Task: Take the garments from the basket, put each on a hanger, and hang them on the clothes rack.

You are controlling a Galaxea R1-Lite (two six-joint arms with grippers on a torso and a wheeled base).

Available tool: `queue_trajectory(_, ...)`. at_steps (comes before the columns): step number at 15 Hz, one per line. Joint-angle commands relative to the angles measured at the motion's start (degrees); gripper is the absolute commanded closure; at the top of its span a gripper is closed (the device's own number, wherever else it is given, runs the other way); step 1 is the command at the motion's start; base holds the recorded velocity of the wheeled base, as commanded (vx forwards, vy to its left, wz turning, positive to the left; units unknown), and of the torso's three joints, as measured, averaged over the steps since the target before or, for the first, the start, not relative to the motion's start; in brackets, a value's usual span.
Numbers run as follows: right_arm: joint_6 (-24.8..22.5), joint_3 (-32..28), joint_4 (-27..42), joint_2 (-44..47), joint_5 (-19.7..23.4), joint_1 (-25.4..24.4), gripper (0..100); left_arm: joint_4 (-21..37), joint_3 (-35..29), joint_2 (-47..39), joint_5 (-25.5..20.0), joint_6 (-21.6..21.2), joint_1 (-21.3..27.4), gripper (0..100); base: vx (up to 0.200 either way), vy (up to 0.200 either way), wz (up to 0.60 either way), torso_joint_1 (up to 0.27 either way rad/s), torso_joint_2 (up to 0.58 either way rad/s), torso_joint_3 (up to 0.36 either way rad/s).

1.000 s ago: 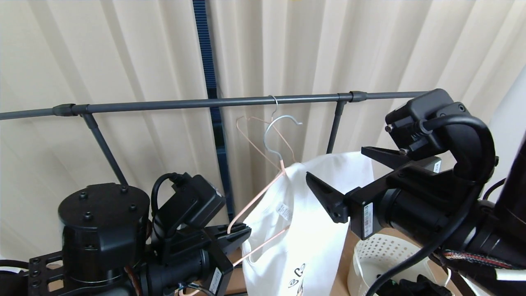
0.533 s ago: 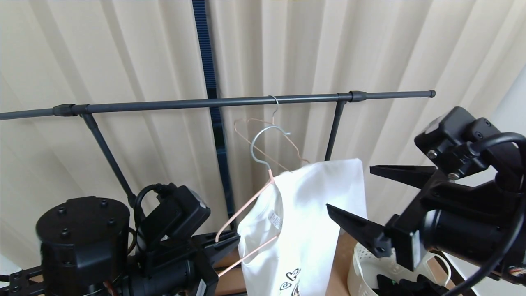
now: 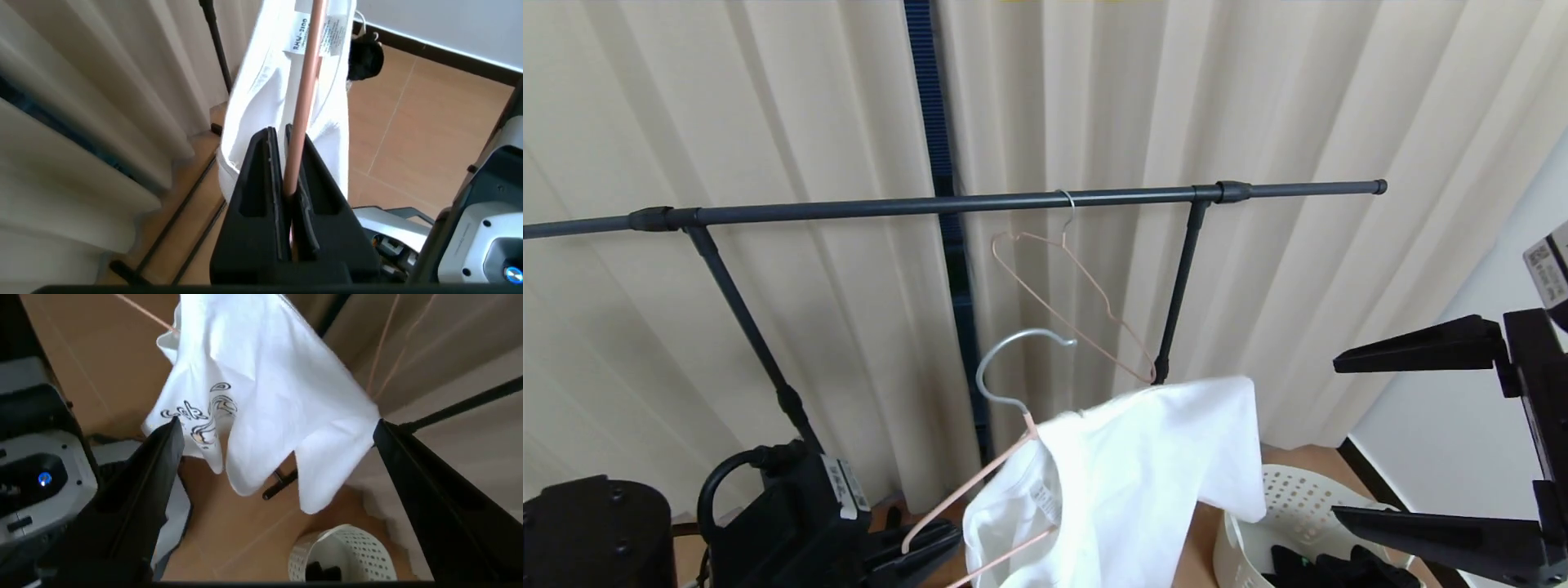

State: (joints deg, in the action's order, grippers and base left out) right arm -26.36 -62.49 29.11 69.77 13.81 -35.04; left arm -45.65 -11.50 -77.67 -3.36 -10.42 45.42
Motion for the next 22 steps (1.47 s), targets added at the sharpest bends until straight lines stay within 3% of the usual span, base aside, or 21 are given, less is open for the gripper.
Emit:
queue_trajectory(1,-7.0,-3.5,3.5,5.1,4.4,5.6,0,-0.1,1.8,2.2,-0.1,-0.7,0.5,100,0.0,0.0,0.0,0.0,0.0,0.0)
queue_trajectory(3,-20.1,-7.6,10.3,11.1,12.2,11.7,0,-0.1,3.0,3.5,-0.1,-2.0,2.6,100,0.0,0.0,0.0,0.0,0.0,0.0)
queue_trajectory(5,-27.2,-11.1,14.2,15.5,16.9,14.9,0,-0.1,3.3,4.4,0.0,-2.0,3.7,100,0.0,0.0,0.0,0.0,0.0,0.0)
queue_trajectory(6,-28.1,-13.1,15.8,17.4,18.3,15.3,0,-0.1,3.7,4.5,0.0,-2.0,4.4,100,0.0,0.0,0.0,0.0,0.0,0.0)
queue_trajectory(11,-28.0,-16.3,15.4,23.7,23.9,14.6,0,-0.1,3.7,4.4,-0.1,-2.0,4.9,100,0.0,0.0,0.0,0.0,0.0,0.0)
queue_trajectory(22,-27.1,-16.3,12.5,29.5,25.2,7.7,0,-0.1,3.1,3.2,0.0,-1.9,5.8,100,0.0,0.0,0.0,0.0,0.0,0.0)
